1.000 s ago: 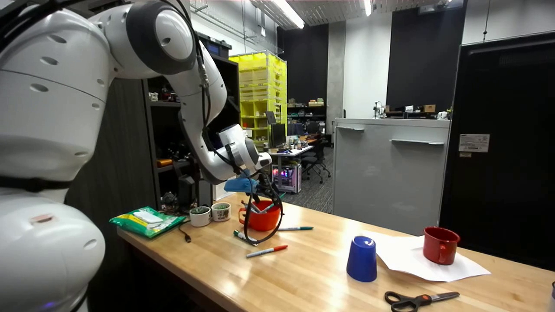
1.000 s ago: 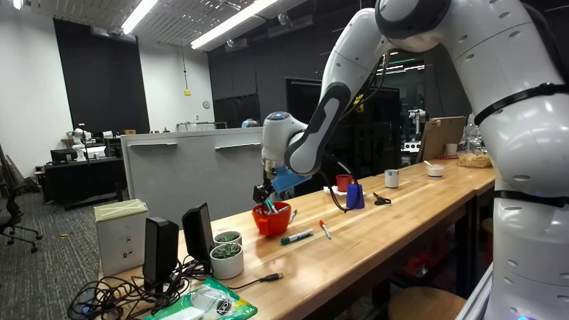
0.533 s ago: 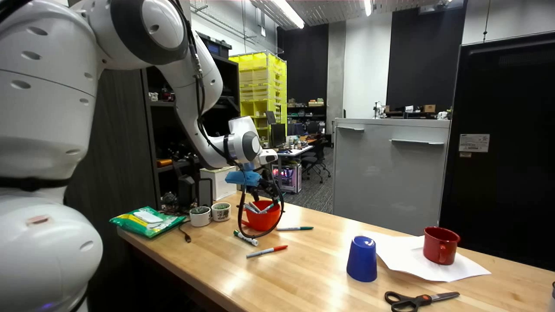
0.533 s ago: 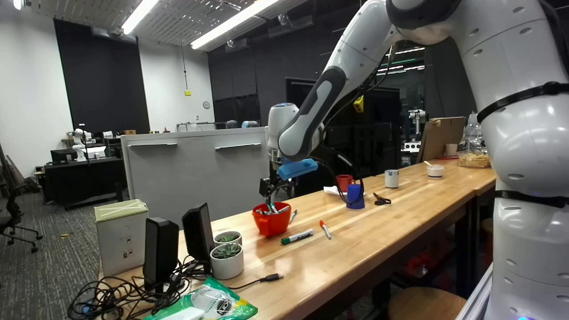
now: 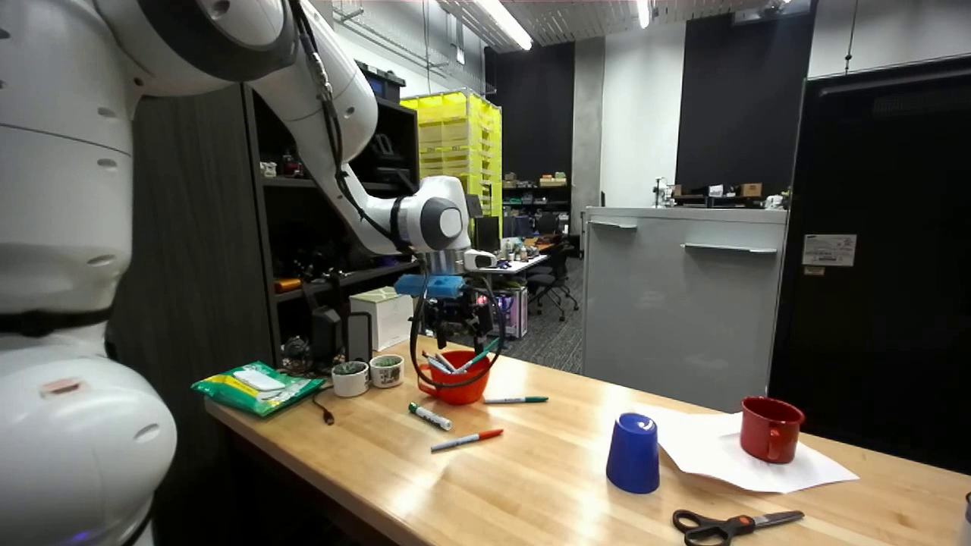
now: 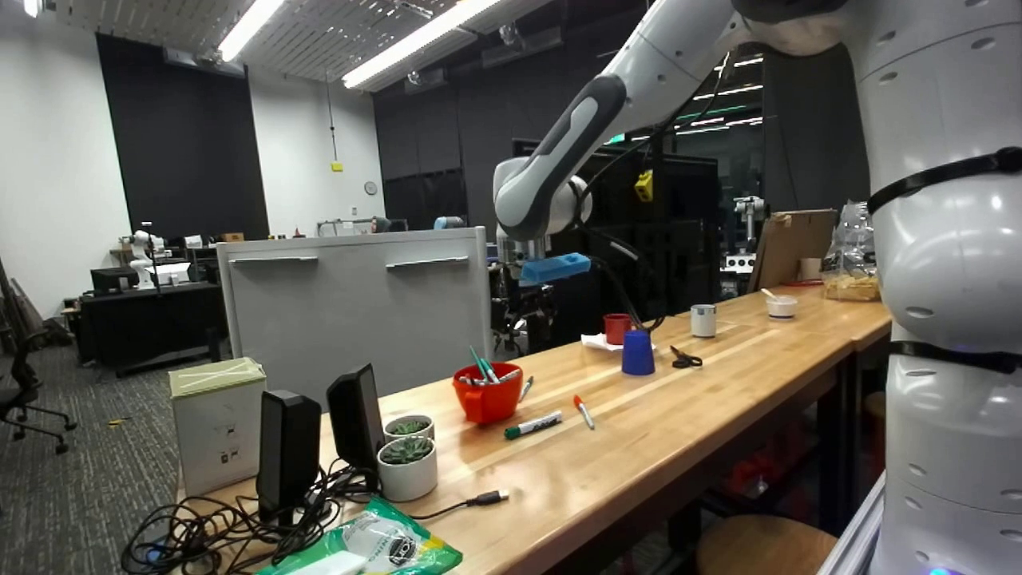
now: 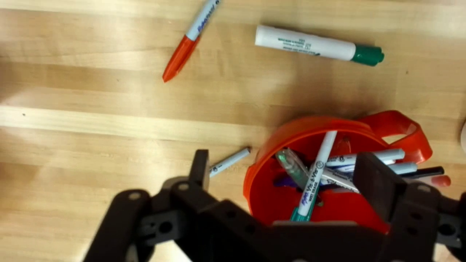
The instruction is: Put one green pen inside the orange cup on the left
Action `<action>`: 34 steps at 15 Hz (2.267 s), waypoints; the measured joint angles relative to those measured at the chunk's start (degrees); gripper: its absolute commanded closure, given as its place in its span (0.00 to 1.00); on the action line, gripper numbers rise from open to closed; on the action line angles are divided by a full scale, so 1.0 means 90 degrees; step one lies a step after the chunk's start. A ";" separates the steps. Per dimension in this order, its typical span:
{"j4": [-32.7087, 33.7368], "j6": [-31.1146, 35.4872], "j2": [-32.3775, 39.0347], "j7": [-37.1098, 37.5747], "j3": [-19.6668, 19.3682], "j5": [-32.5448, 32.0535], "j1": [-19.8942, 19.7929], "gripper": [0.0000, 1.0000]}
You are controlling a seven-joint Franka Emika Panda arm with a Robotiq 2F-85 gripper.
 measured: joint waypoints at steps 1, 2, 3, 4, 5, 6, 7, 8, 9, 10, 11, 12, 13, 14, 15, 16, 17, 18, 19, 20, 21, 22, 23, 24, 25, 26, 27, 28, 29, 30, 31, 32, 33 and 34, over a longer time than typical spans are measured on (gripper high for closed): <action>0.0019 -0.0250 -0.0074 -0.0141 -0.0002 0.0048 -0.0022 0.00; 0.0035 -0.0479 -0.0139 -0.0256 -0.0005 0.0071 -0.0039 0.00; 0.0051 -0.0680 -0.0195 -0.0340 -0.0011 0.0072 -0.0055 0.00; 0.0064 -0.0864 -0.0245 -0.0422 -0.0017 0.0072 -0.0066 0.00; 0.0069 -0.1011 -0.0291 -0.0446 -0.0029 0.0072 -0.0068 0.00; 0.0068 -0.1129 -0.0329 -0.0455 -0.0040 0.0066 -0.0069 0.00; 0.0068 -0.1243 -0.0362 -0.0473 -0.0046 0.0065 -0.0069 0.00; 0.0066 -0.1350 -0.0395 -0.0507 -0.0050 0.0065 -0.0069 0.00; 0.0064 -0.1446 -0.0423 -0.0549 -0.0051 0.0065 -0.0069 0.00; 0.0055 -0.1525 -0.0451 -0.0614 -0.0051 0.0065 -0.0069 0.00; 0.0035 -0.1583 -0.0487 -0.0707 -0.0051 0.0065 -0.0069 0.00; 0.0006 -0.1631 -0.0525 -0.0815 -0.0051 0.0065 -0.0069 0.00; -0.0037 -0.1656 -0.0569 -0.0920 -0.0051 0.0065 -0.0069 0.00; -0.0083 -0.1673 -0.0614 -0.1026 -0.0051 0.0069 -0.0069 0.00; -0.0135 -0.1679 -0.0663 -0.1130 -0.0051 0.0070 -0.0069 0.00; -0.0190 -0.1679 -0.0711 -0.1233 -0.0051 0.0070 -0.0069 0.00; -0.0252 -0.1671 -0.0764 -0.1351 -0.0051 0.0076 -0.0069 0.00; -0.0319 -0.1657 -0.0822 -0.1480 -0.0052 0.0097 -0.0070 0.00; -0.0406 -0.1611 -0.0895 -0.1614 -0.0055 0.0161 -0.0070 0.00; -0.0507 -0.1523 -0.0981 -0.1760 -0.0059 0.0256 -0.0072 0.00; -0.0606 -0.1451 -0.1067 -0.1860 -0.0066 0.0320 -0.0072 0.00; -0.0683 -0.1409 -0.1142 -0.1908 -0.0070 0.0331 -0.0073 0.00; -0.0734 -0.1395 -0.1196 -0.1923 -0.0074 0.0331 -0.0073 0.00; -0.0763 -0.1389 -0.1232 -0.1929 -0.0076 0.0331 -0.0073 0.00; -0.0775 -0.1385 -0.1248 -0.1931 -0.0076 0.0331 -0.0073 0.00; -0.0778 -0.1382 -0.1250 -0.1932 -0.0076 0.0331 -0.0073 0.00; -0.0780 -0.1381 -0.1250 -0.1932 -0.0076 0.0331 -0.0073 0.00; -0.0780 -0.1379 -0.1250 -0.1933 -0.0076 0.0331 -0.0073 0.00; -0.0781 -0.1378 -0.1250 -0.1933 -0.0076 0.0331 -0.0073 0.00; -0.0781 -0.1377 -0.1250 -0.1934 -0.0076 0.0331 -0.0073 0.00; -0.0781 -0.1376 -0.1250 -0.1934 -0.0076 0.0331 -0.0073 0.00; -0.0782 -0.1376 -0.1250 -0.1934 -0.0076 0.0331 -0.0073 0.00; -0.0782 -0.1375 -0.1250 -0.1934 -0.0076 0.0331 -0.0073 0.00; -0.0782 -0.1375 -0.1250 -0.1934 -0.0077 0.0331 -0.0073 0.00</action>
